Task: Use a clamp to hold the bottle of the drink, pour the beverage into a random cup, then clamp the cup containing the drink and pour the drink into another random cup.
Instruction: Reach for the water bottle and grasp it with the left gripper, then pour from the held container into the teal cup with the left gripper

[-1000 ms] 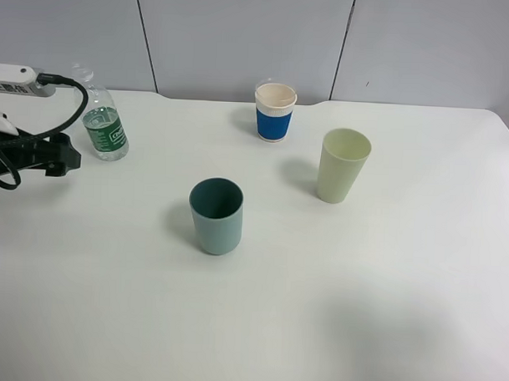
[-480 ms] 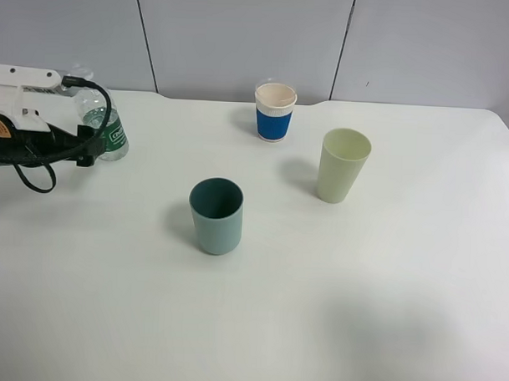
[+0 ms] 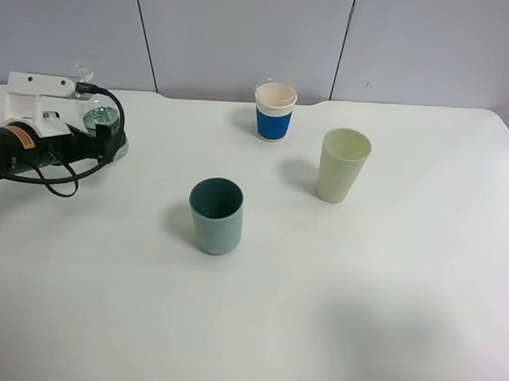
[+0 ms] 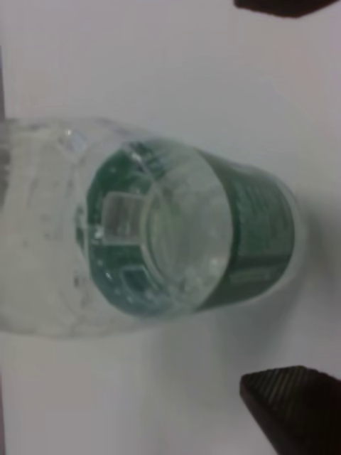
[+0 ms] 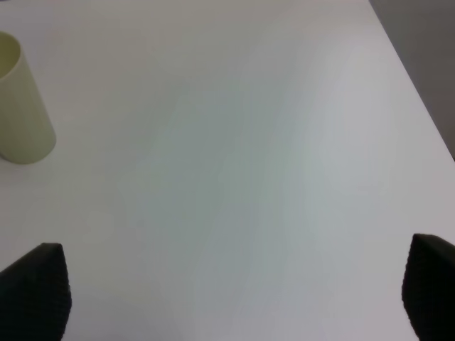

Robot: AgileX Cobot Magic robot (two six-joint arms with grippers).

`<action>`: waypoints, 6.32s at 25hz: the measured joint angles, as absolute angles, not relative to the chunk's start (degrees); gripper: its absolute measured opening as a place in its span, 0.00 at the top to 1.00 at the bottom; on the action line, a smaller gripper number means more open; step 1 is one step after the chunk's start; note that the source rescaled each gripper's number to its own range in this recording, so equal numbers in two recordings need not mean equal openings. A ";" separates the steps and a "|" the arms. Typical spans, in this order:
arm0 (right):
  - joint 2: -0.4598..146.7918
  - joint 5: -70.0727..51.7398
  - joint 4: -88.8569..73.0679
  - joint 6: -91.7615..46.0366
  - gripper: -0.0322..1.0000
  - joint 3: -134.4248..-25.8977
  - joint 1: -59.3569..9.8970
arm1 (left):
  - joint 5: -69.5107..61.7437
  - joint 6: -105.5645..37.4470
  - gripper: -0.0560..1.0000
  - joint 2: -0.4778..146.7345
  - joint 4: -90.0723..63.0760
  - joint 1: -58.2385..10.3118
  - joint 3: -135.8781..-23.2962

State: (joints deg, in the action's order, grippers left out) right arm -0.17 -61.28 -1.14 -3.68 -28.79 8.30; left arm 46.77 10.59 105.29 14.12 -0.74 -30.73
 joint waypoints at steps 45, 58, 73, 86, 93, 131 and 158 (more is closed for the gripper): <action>-0.17 -61.28 -1.14 -3.68 0.22 -28.79 8.30 | 50.25 13.34 0.94 115.44 16.03 -0.81 -40.02; -0.17 -61.28 -1.14 -3.68 0.22 -28.79 8.30 | 48.47 5.29 0.94 97.73 4.77 -0.81 -26.69; -0.17 -61.28 -1.14 -3.68 0.22 -28.79 8.30 | 38.50 -29.28 0.94 79.33 -30.62 -13.05 -23.00; -0.17 -61.28 -1.14 -3.68 0.22 -28.79 8.30 | 43.04 -79.25 0.94 77.13 -67.86 -37.69 -23.00; -0.17 -61.28 -1.14 -3.68 0.22 -28.79 8.30 | 49.07 -95.95 0.94 77.13 -80.62 -45.15 -23.69; -0.17 -61.28 -1.14 -3.68 0.22 -28.79 8.30 | 54.95 -131.12 0.94 93.22 -93.57 -56.47 -33.61; -0.17 -61.28 -1.14 -3.68 0.22 -28.79 8.30 | 60.28 -143.05 0.94 93.59 -84.14 -55.31 -33.61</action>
State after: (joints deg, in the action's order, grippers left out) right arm -0.17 -61.28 -1.14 -3.68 -28.79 8.30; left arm 60.28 -143.05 93.59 -84.14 -55.31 -33.61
